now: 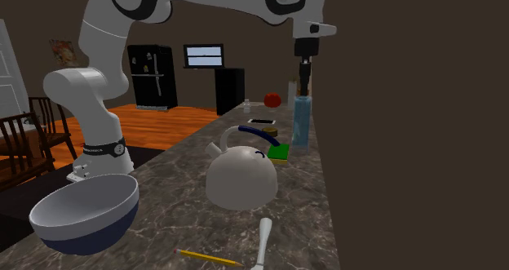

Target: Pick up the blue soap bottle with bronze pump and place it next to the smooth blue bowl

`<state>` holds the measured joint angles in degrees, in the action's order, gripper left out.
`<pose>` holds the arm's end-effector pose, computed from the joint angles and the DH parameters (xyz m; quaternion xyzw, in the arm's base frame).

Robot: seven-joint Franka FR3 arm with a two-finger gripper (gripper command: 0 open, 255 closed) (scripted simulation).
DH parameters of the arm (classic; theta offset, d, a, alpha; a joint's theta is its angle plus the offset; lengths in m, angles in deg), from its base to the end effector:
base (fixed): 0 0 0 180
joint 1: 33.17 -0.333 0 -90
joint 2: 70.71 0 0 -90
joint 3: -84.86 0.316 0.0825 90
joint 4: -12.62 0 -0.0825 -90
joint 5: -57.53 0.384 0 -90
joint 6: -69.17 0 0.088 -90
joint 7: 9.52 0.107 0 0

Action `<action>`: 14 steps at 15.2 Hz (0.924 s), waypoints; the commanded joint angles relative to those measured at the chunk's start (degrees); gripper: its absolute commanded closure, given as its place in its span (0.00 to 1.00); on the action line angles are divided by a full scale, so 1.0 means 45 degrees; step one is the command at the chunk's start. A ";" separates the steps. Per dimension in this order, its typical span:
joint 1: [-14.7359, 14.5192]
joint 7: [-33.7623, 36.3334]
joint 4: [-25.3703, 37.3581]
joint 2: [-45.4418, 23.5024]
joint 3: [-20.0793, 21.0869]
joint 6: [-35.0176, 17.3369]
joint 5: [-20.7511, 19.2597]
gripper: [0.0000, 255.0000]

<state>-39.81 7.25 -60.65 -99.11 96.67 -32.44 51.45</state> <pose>0.6782 0.1841 0.4729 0.9999 0.0128 0.0052 0.0018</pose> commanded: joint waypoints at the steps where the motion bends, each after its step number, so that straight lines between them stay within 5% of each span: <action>1: -0.0026 -0.0012 0.0397 -0.0022 0.0005 0.0373 0.0001 1.00; 14: -0.0307 -0.0084 0.3677 -0.0662 -0.0003 0.3006 -0.0092 1.00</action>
<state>-41.10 6.97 -45.58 -101.76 96.68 -20.06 51.09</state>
